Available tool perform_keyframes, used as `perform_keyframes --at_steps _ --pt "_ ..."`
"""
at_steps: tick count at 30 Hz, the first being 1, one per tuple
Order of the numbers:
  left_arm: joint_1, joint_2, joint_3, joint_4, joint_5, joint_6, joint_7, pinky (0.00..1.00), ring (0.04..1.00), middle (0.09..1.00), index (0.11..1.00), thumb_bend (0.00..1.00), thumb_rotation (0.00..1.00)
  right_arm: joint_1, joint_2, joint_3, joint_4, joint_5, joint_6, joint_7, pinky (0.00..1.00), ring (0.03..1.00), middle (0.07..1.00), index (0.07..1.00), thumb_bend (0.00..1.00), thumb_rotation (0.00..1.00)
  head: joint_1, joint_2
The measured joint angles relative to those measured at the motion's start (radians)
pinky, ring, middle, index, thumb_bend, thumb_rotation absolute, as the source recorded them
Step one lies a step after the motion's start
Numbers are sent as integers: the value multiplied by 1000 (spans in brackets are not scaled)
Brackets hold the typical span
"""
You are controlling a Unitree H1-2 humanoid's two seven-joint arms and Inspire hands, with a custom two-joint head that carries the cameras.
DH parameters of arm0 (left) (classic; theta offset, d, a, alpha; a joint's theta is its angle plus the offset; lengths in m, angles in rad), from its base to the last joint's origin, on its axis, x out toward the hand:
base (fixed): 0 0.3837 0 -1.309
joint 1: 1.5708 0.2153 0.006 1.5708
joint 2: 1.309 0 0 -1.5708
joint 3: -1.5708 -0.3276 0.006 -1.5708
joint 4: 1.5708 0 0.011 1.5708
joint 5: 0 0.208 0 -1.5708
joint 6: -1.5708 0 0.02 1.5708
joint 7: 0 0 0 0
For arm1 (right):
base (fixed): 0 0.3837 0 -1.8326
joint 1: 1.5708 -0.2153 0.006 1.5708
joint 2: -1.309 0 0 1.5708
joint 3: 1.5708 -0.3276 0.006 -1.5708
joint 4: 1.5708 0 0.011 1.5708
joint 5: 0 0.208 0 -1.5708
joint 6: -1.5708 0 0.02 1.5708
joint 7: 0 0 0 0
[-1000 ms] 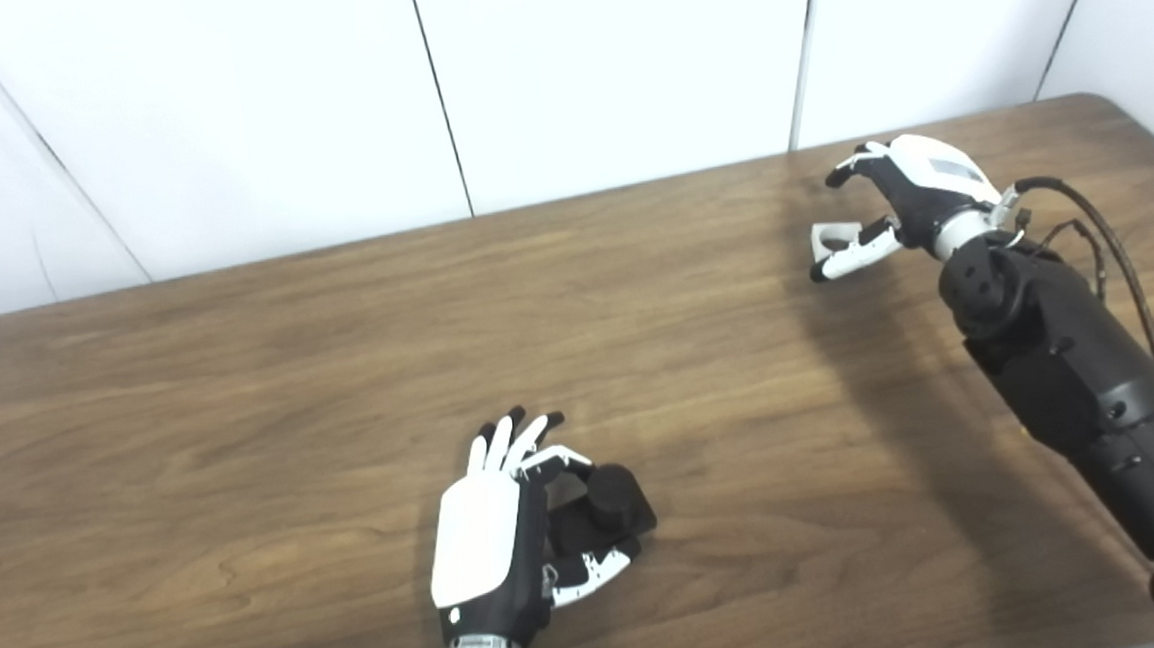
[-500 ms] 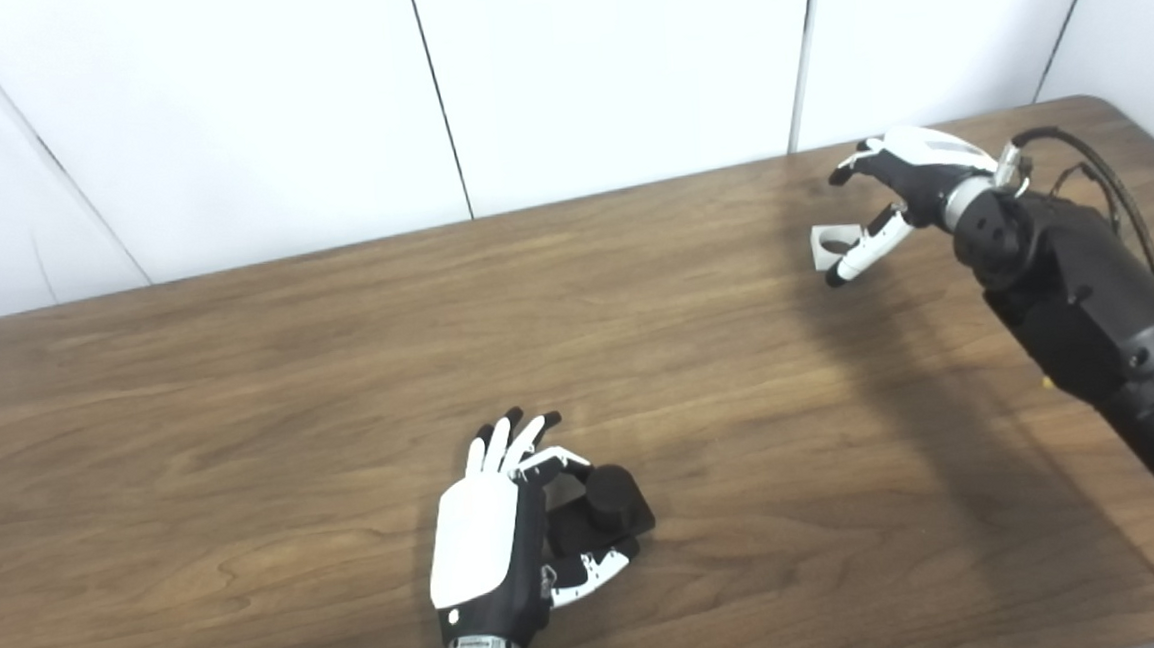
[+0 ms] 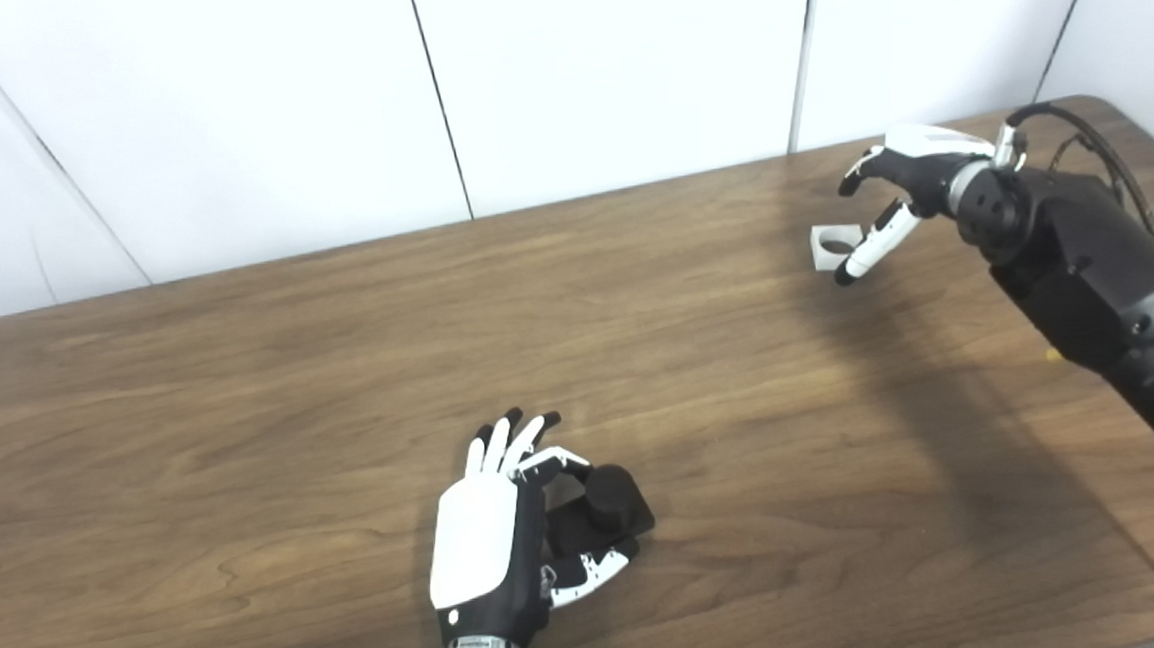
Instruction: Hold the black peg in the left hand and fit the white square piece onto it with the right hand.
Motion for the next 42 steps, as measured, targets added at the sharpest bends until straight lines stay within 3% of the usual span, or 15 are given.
perform_keyframes --at_steps 7,11,18,27,42 --pt "0 -1 0 0 0 1 0 1000 980 893 490 518 74 -34 4 43 34 -17 1 33 953 1000 983 823 933 339 -3 2" --pt "0 -1 0 0 0 1 1 1000 974 890 490 518 74 -46 10 50 36 -17 0 34 960 1000 978 753 940 335 -3 0" --pt "0 -1 0 0 0 1 4 1000 977 891 490 518 74 -53 15 64 78 -27 -7 33 978 1000 974 805 957 344 0 -2" --pt "0 -3 0 0 0 2 6 1000 975 890 490 518 74 -70 48 87 127 -45 -31 32 1000 1000 962 802 948 357 3 -2" --pt "1 -5 -4 0 1 4 12 1000 974 891 490 518 74 -86 54 88 172 -48 -39 17 1000 1000 995 800 953 377 8 5"
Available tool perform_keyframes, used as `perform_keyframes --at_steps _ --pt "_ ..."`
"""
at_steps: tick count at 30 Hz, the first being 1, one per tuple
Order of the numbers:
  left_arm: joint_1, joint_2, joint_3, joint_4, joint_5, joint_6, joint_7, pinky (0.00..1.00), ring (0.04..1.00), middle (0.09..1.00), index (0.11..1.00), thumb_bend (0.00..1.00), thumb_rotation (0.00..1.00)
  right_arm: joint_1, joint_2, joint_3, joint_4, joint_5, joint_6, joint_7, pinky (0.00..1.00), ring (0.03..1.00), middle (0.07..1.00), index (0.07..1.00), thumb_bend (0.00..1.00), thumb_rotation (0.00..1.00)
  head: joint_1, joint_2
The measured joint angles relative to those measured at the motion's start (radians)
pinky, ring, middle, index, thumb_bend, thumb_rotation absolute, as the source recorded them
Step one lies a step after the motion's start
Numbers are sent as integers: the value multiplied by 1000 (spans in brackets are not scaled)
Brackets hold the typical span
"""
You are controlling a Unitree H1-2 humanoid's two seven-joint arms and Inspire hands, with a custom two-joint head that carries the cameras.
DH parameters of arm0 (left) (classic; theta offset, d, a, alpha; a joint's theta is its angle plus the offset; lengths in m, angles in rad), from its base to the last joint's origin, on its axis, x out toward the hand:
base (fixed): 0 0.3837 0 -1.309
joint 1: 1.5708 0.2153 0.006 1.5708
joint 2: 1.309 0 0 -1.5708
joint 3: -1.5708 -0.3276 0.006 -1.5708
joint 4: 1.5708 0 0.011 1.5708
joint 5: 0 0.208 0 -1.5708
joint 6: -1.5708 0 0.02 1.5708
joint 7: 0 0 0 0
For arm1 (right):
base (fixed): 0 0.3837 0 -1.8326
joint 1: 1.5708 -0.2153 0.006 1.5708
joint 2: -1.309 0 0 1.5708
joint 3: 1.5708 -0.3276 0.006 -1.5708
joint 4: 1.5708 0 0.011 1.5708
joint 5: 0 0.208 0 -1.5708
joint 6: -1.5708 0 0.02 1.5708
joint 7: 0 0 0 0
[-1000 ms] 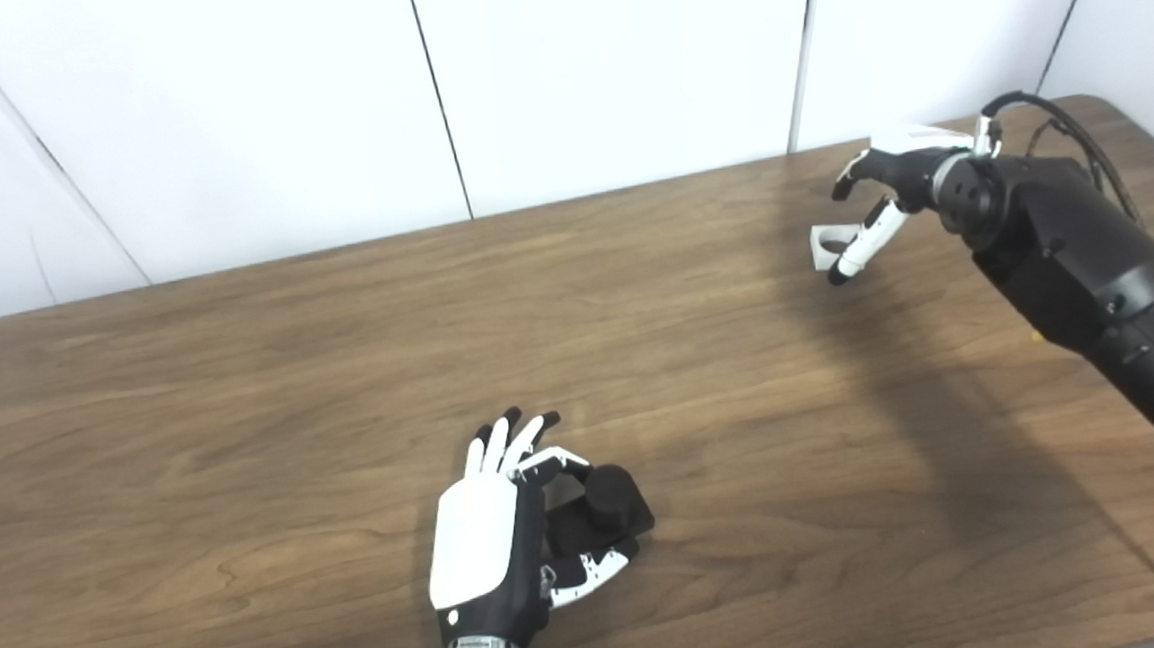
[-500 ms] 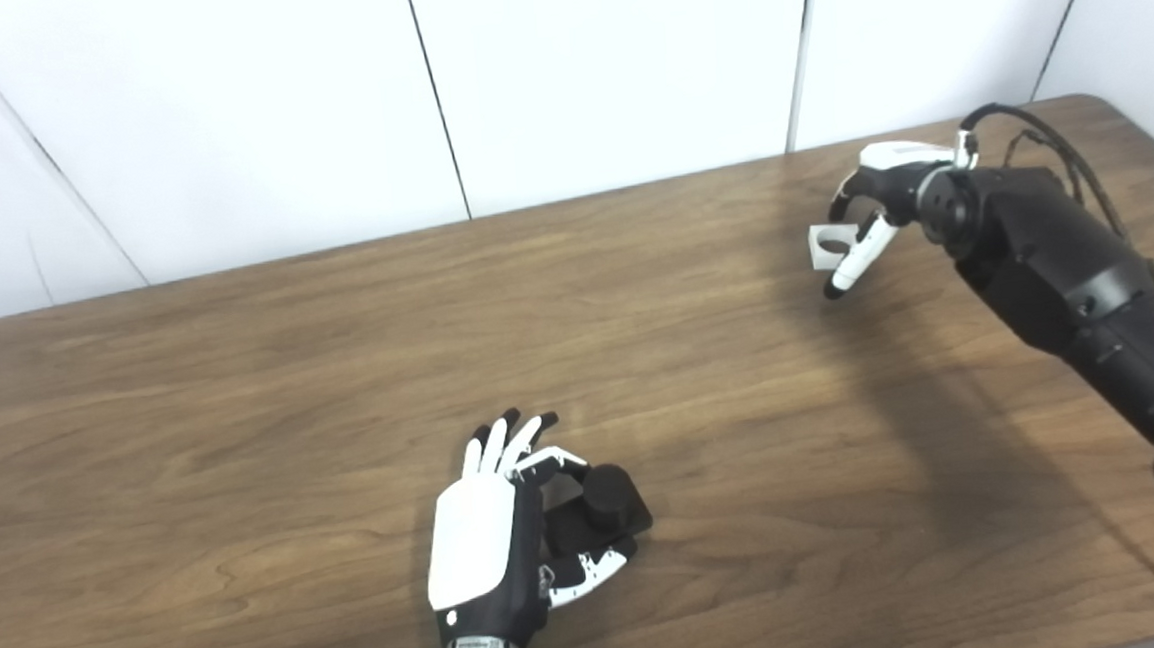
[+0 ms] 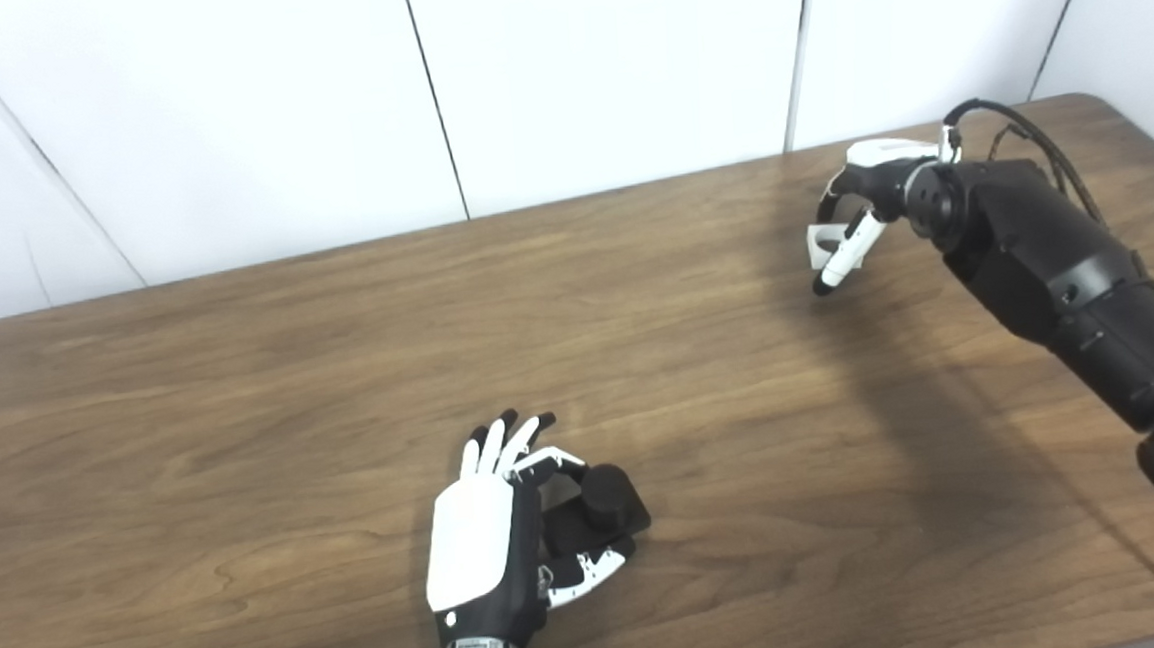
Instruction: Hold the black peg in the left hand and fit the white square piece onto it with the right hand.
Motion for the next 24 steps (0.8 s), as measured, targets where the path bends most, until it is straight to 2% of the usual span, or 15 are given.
perform_keyframes --at_steps 10,24 --pt "0 -1 0 0 0 2 1 1000 974 893 490 518 74 0 2 1 2 0 1 -6 1000 1000 979 782 930 375 -2 3" --pt "0 -1 -1 0 -4 3 1 1000 975 893 489 518 73 -16 2 1 37 3 -2 -17 1000 1000 926 744 881 323 -8 8"
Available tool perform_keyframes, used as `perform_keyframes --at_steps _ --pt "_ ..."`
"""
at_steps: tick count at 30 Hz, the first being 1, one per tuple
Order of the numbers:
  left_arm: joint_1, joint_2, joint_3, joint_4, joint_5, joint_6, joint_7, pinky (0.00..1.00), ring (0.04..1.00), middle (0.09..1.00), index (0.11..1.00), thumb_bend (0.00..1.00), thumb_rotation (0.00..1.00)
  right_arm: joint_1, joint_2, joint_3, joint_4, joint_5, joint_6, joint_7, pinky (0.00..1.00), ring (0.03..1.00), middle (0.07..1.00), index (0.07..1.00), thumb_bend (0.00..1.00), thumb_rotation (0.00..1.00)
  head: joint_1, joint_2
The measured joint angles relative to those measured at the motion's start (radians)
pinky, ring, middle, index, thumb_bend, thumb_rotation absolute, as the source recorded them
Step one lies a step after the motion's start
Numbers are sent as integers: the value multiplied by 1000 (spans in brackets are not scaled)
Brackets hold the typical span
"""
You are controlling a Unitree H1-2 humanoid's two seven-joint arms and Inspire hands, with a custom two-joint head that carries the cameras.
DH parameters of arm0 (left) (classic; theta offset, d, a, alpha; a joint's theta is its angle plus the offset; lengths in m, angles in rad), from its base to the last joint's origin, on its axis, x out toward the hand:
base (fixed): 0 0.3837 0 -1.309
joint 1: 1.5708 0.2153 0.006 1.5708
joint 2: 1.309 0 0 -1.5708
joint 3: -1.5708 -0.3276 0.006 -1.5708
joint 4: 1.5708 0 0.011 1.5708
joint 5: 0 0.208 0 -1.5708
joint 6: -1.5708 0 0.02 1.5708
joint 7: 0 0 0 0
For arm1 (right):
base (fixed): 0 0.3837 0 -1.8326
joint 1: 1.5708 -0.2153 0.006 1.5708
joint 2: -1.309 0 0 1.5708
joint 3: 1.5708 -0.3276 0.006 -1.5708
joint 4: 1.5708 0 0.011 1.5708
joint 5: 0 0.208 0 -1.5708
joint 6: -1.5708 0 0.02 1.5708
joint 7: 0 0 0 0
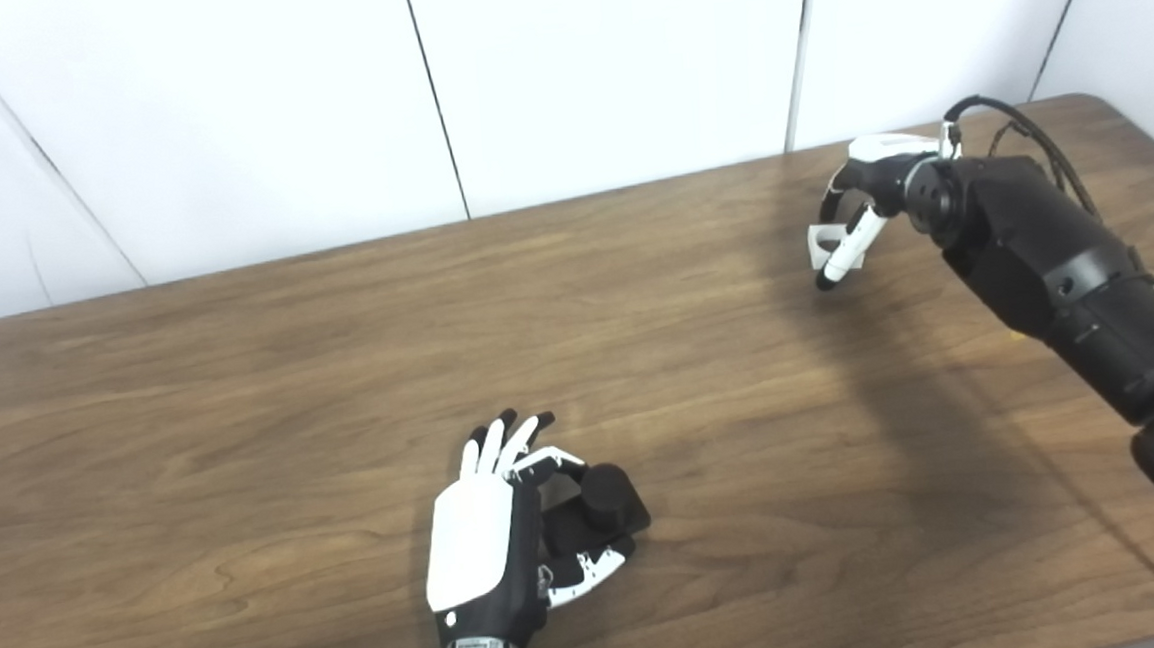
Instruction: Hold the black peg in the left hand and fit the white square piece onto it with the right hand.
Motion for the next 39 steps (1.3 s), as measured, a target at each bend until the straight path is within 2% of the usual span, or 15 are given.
perform_keyframes --at_steps 7,12,23,39 --pt "0 0 0 0 0 10 0 1000 974 892 490 517 75 2 0 -1 2 3 0 -12 961 1000 951 749 886 299 -3 2" --pt "0 0 0 0 -3 9 2 1000 974 891 490 516 77 9 0 -5 -4 4 3 -15 997 1000 966 753 901 312 -3 3" --pt "0 0 0 -1 -4 15 2 1000 974 892 490 516 78 35 -1 -14 -33 0 11 -37 898 1000 960 768 891 311 -6 6" --pt "0 0 -1 -2 -5 25 2 1000 971 890 489 516 78 53 6 -24 -28 1 13 -98 855 1000 961 755 899 295 -8 3"
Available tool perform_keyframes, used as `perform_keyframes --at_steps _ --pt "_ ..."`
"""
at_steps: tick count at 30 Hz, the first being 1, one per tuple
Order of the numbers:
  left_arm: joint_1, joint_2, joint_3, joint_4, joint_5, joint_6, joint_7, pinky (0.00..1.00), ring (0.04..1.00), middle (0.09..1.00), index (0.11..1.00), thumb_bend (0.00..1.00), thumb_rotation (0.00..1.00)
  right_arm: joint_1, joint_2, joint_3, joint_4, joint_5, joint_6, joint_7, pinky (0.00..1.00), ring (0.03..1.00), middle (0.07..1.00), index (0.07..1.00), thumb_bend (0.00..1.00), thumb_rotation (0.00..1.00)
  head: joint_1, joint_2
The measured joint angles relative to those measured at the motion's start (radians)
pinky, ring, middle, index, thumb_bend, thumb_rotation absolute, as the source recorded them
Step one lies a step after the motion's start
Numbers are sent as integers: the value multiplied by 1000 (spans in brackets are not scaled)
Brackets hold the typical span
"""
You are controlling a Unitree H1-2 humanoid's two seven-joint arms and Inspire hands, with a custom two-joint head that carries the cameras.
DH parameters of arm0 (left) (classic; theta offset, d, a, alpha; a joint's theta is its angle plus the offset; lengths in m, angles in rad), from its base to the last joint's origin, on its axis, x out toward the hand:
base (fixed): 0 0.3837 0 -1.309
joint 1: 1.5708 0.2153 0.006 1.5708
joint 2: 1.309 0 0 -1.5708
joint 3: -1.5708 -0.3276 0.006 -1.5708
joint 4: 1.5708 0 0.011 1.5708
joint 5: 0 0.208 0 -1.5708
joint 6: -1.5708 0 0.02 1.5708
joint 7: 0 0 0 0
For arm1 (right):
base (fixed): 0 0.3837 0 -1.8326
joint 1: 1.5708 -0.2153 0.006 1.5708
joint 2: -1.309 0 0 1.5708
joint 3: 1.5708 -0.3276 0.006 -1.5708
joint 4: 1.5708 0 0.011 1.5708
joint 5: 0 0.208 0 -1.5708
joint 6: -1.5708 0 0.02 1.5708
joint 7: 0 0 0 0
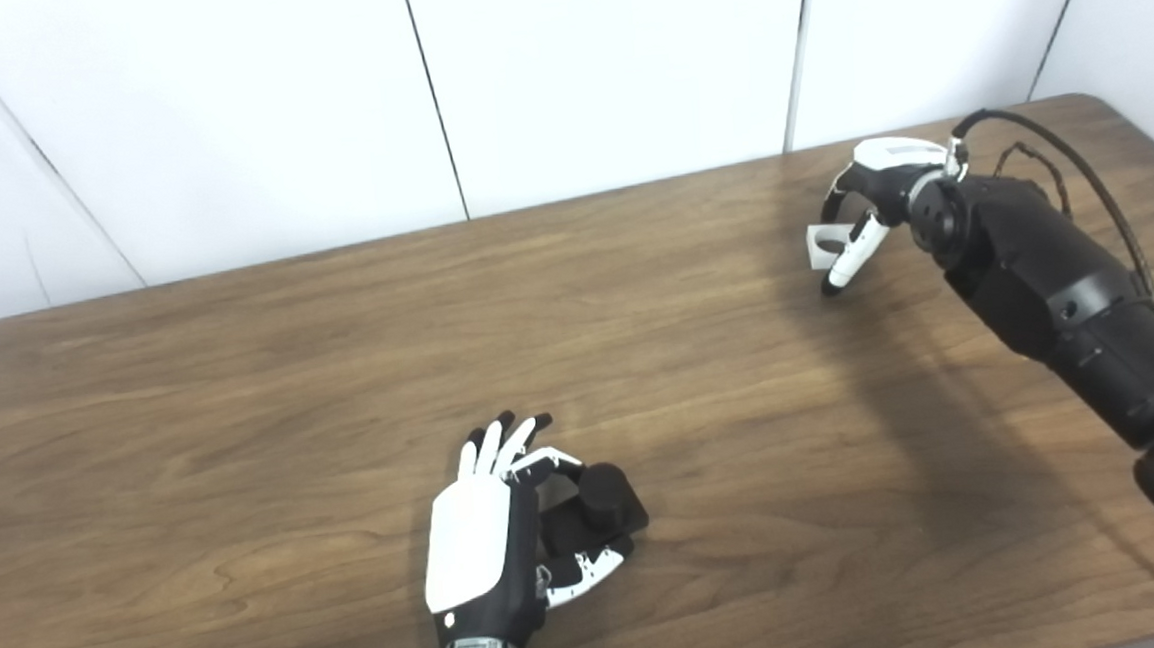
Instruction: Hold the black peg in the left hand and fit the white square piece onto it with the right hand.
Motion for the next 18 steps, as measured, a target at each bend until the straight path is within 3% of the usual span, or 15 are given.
perform_keyframes --at_steps 13,18 --pt "0 0 -1 0 -18 0 3 1000 975 894 489 516 78 -12 3 8 34 10 -16 -16 813 992 918 678 811 273 -3 -3" --pt "-1 0 -2 0 -18 0 4 1000 978 895 489 516 78 -25 2 16 59 9 -38 -27 766 945 876 652 776 268 -3 -6"
